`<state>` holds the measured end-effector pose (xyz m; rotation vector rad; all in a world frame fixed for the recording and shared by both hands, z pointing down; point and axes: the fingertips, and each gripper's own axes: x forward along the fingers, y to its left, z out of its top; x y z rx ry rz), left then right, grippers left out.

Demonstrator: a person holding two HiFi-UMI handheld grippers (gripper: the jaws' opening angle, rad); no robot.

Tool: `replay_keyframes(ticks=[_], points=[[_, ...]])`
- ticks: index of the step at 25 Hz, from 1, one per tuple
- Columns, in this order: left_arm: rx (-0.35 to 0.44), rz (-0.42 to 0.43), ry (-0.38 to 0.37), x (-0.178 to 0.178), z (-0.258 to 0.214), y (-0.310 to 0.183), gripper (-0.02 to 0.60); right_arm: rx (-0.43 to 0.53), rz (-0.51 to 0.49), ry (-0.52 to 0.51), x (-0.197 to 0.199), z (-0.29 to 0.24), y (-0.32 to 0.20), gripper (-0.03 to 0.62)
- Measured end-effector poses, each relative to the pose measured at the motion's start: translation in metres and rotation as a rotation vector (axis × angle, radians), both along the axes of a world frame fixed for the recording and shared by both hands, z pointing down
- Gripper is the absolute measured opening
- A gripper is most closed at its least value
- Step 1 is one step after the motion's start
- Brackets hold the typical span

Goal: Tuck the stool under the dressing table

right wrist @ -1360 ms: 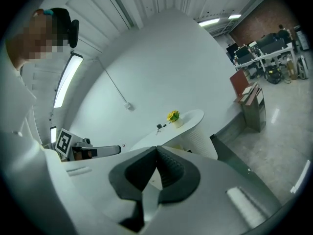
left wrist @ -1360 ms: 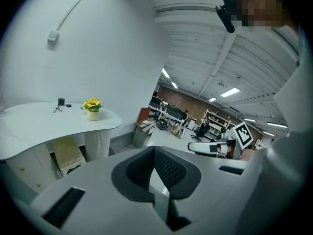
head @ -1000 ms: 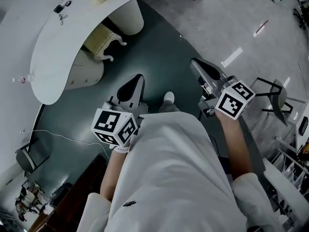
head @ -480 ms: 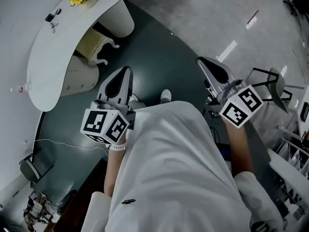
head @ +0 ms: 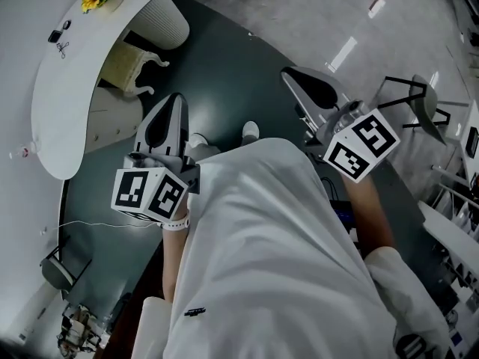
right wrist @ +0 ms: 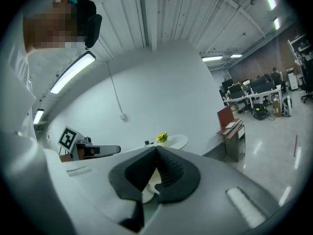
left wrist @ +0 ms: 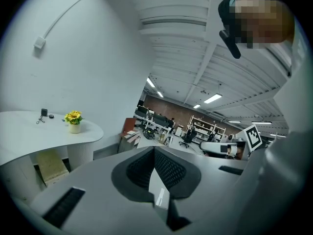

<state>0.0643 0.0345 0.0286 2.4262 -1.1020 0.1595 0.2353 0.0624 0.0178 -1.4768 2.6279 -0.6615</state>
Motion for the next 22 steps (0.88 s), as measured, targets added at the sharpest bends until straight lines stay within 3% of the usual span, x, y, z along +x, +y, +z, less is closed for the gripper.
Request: replay_keyframes(ticks=[5,22], points=[[-0.018,0.000,0.001,0.000,0.004,-0.001,0.009,0.038,-0.036,0.068,-0.008,0.002,0.004,0.011],[-0.026,0.026,0.000,0.014,0.004,-0.004,0.009,0.018,-0.041,0.061,-0.004,0.003,0.001,0.011]])
